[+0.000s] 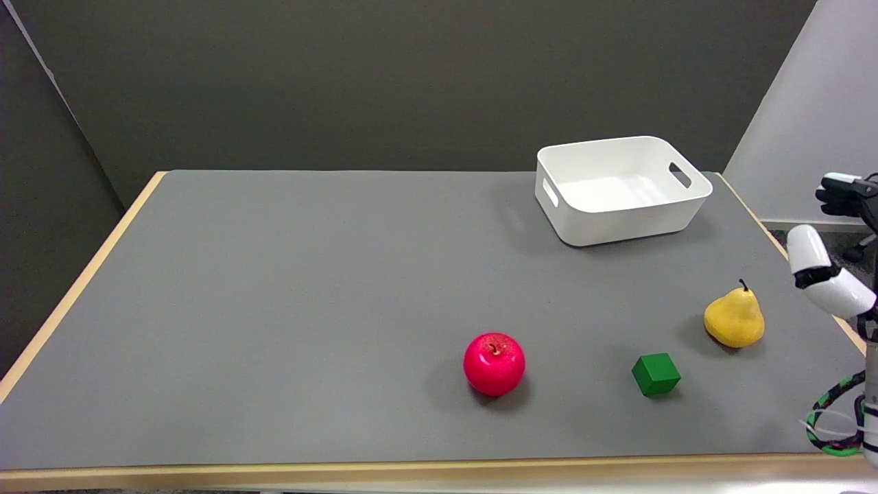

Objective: Pick up the yellow pear.

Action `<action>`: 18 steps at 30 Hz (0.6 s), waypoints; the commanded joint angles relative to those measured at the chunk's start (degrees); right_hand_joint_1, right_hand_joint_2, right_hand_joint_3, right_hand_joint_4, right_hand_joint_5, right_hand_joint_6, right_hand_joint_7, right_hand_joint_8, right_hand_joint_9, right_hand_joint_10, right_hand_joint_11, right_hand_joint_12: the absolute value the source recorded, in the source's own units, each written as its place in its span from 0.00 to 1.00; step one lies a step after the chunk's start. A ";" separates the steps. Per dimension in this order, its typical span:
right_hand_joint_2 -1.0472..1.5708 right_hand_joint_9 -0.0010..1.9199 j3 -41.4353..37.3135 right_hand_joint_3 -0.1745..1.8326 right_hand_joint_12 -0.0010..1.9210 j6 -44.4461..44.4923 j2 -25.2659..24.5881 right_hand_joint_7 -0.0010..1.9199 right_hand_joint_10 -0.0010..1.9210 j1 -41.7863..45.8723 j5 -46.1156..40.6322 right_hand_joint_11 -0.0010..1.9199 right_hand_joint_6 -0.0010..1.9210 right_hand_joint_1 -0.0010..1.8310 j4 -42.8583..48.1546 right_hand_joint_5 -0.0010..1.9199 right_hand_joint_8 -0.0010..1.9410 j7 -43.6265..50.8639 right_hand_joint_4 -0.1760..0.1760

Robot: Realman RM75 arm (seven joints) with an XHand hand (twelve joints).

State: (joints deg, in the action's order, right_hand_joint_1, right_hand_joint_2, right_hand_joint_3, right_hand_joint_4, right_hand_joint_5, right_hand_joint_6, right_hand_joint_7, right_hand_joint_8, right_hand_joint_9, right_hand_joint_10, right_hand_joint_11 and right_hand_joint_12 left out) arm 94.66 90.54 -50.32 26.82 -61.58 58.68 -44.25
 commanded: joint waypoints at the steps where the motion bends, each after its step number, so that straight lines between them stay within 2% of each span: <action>1: 0.67 0.19 8.75 0.50 0.70 3.11 -1.25 0.25 0.55 4.30 -2.82 0.07 0.33 0.27 -1.06 0.18 0.31 0.65 0.50; 5: 0.65 0.19 10.45 0.55 0.68 3.41 -1.25 0.23 0.50 4.30 -3.72 0.07 0.32 0.23 -0.92 0.17 0.30 0.73 0.50; 8: 0.66 0.17 10.24 0.50 0.69 4.13 -1.25 0.23 0.52 4.38 -3.72 0.06 0.30 0.27 -0.44 0.17 0.28 1.11 0.49; 10: 0.64 0.18 8.77 0.55 0.69 4.39 -0.72 0.23 0.50 4.76 -3.80 0.07 0.31 0.27 0.19 0.16 0.30 3.34 0.49; 13: 0.65 0.19 5.61 0.52 0.73 3.12 0.58 0.24 0.55 5.61 -3.80 0.09 0.31 0.33 1.14 0.17 0.30 7.71 0.46; 18: 0.64 0.22 -0.06 0.53 0.78 0.02 2.02 0.26 0.59 5.58 -4.59 0.13 0.33 0.36 0.54 0.18 0.34 15.17 0.44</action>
State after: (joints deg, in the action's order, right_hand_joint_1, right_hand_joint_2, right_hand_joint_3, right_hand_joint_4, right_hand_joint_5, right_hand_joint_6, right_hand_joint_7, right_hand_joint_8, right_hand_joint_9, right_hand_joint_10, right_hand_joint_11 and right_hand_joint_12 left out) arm 101.25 93.36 -51.01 30.40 -64.23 58.53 -42.03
